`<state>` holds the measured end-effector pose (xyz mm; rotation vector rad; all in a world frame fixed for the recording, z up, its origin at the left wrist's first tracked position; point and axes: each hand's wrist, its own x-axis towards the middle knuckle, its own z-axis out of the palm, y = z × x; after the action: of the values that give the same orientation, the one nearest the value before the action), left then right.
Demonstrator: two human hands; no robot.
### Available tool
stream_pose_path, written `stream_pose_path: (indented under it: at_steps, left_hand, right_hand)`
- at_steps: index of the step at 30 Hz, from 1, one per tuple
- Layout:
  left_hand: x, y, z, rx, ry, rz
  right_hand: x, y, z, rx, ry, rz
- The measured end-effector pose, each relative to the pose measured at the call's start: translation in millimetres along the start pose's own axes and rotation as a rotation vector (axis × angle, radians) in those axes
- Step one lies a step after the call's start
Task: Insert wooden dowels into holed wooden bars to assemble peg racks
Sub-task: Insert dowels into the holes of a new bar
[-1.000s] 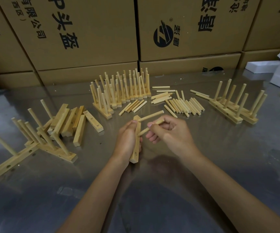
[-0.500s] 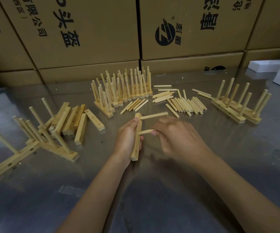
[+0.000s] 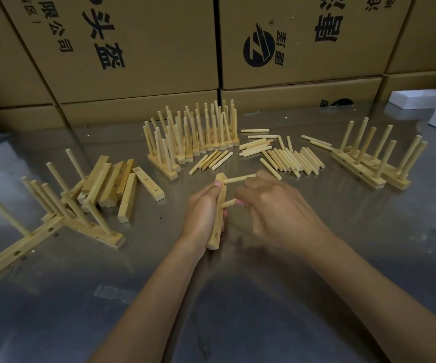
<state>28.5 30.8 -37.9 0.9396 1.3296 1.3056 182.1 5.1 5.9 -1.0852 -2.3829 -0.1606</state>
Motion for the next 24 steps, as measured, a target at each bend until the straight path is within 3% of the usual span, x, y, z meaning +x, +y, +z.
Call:
stream_pose_path:
  at_steps: [8,24]
  left_hand:
    - [0.2,-1.7,0.9,0.003,0.04,-0.012]
    - [-2.6,3.9,0.5,0.0,0.031,-0.006]
  right_hand:
    - [-0.9,-0.1,9.8,0.074,-0.069,0.145]
    - [-1.8,3.8,15.6,0.301,0.004,0.253]
